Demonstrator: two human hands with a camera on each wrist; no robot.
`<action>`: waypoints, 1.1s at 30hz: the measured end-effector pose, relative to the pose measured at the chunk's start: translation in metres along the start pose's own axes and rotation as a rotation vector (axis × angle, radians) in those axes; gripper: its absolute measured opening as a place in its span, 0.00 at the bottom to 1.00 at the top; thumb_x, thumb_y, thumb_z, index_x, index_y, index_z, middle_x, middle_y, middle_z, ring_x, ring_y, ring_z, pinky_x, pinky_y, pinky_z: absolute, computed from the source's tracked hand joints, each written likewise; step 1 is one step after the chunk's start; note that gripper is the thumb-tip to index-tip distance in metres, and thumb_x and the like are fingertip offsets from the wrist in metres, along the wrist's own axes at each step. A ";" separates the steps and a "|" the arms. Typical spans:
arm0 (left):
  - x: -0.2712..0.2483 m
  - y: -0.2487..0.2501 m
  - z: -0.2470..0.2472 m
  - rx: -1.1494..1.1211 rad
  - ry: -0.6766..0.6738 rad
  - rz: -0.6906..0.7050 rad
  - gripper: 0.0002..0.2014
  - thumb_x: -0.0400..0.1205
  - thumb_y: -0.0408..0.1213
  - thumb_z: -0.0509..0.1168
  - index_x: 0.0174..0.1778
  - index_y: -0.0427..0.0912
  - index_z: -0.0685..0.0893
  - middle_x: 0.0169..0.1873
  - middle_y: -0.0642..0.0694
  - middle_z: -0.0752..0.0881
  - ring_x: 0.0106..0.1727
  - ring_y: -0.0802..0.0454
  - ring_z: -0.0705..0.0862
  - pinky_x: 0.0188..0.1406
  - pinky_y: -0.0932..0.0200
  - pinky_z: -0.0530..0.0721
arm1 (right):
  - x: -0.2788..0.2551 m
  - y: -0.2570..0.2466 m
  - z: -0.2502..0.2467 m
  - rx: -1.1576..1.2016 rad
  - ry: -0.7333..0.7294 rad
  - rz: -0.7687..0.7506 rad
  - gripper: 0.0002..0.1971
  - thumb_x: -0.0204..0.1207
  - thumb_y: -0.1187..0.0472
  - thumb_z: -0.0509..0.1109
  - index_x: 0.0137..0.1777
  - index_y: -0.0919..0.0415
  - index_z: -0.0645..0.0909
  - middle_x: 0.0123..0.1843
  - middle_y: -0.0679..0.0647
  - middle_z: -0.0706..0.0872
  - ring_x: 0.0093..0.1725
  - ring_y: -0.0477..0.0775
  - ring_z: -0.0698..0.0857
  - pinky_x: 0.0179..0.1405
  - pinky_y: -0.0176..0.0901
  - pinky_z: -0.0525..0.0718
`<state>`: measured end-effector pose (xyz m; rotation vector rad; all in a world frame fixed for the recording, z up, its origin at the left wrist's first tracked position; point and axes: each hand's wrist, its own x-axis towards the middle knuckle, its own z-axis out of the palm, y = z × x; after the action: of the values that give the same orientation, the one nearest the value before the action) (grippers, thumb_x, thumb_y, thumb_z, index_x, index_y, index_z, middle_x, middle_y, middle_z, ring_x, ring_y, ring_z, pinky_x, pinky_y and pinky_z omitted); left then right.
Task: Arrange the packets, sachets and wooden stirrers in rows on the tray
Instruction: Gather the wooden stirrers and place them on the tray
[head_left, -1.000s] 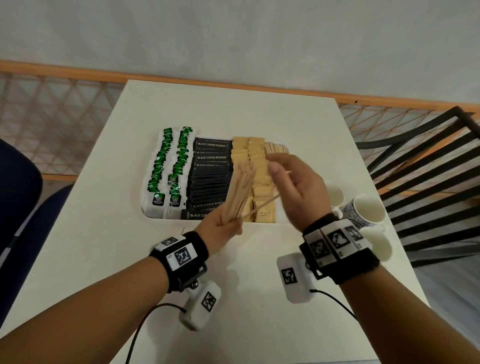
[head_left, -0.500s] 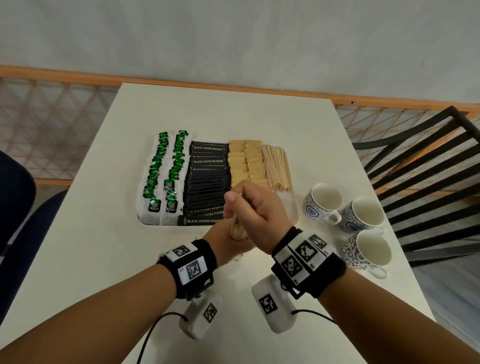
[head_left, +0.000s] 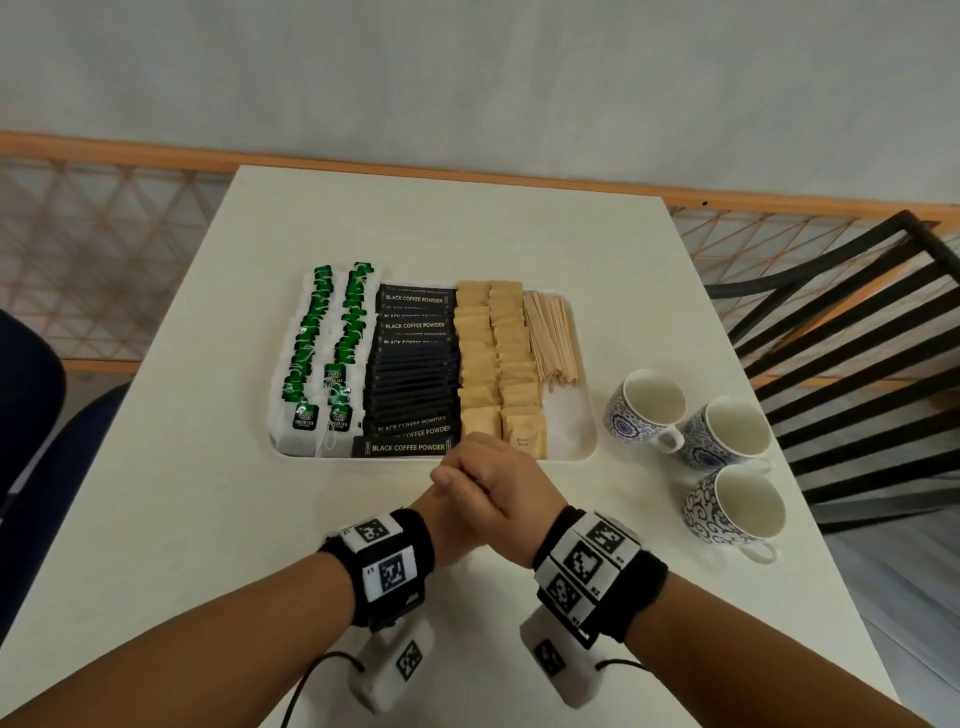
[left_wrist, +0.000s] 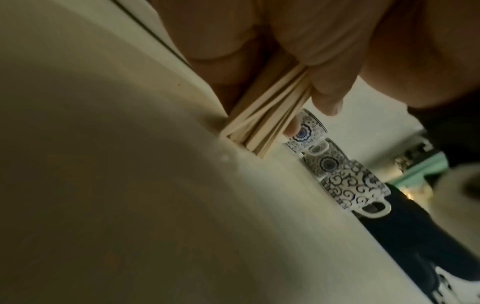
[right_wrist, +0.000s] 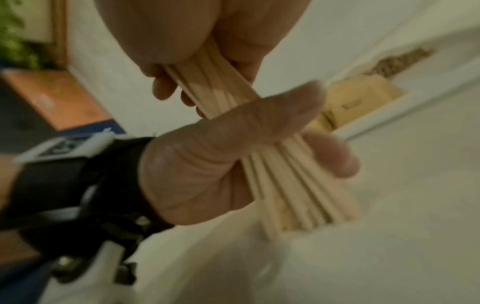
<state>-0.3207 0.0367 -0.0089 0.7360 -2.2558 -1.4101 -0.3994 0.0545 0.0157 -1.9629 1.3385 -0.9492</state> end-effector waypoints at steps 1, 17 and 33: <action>-0.003 -0.006 -0.003 0.057 -0.020 -0.049 0.05 0.87 0.30 0.56 0.49 0.42 0.76 0.41 0.57 0.71 0.48 0.76 0.72 0.51 0.75 0.64 | 0.000 0.001 -0.002 -0.045 -0.026 -0.023 0.16 0.82 0.51 0.60 0.45 0.59 0.85 0.43 0.46 0.82 0.44 0.40 0.79 0.45 0.29 0.76; -0.012 0.002 -0.043 0.943 -0.348 -0.318 0.38 0.81 0.40 0.61 0.82 0.50 0.45 0.49 0.43 0.85 0.47 0.42 0.85 0.39 0.52 0.77 | -0.016 -0.002 -0.019 -0.424 -0.550 0.525 0.25 0.69 0.37 0.71 0.62 0.48 0.77 0.54 0.47 0.86 0.45 0.48 0.79 0.45 0.40 0.77; -0.016 0.019 -0.078 0.580 -0.026 -0.099 0.25 0.74 0.68 0.60 0.58 0.54 0.79 0.48 0.63 0.76 0.52 0.64 0.77 0.53 0.59 0.78 | -0.036 0.035 -0.006 -0.108 -0.331 0.464 0.06 0.81 0.57 0.64 0.52 0.51 0.69 0.42 0.46 0.80 0.40 0.46 0.79 0.41 0.40 0.76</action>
<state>-0.2682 -0.0024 0.0407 1.0148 -2.7085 -0.7910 -0.4316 0.0766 -0.0170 -1.6773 1.5696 -0.3236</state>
